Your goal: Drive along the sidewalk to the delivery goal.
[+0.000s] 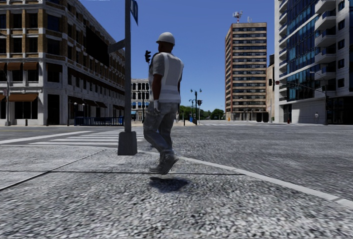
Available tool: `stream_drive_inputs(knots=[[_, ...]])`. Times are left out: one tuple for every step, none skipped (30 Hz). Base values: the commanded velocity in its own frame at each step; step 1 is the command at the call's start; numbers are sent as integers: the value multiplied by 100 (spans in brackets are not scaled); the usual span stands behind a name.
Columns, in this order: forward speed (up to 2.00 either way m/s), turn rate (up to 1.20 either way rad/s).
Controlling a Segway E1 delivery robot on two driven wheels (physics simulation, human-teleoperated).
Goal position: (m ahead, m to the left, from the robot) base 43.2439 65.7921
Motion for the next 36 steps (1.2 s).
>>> stream_drive_inputs(knots=[[137, 73], [139, 80], [139, 80], [142, 83], [146, 84], [147, 84], [147, 84], [147, 84], [147, 84], [147, 84], [147, 84], [147, 84], [148, 84], [148, 84], [148, 84], [148, 84], [149, 84], [149, 84], [150, 84], [151, 84], [152, 84], [152, 84], [152, 84], [152, 77], [153, 67], [153, 63], [153, 62], [153, 62], [153, 20], [153, 0], [154, 0], [154, 0], [154, 0], [154, 0], [154, 0], [154, 0]])
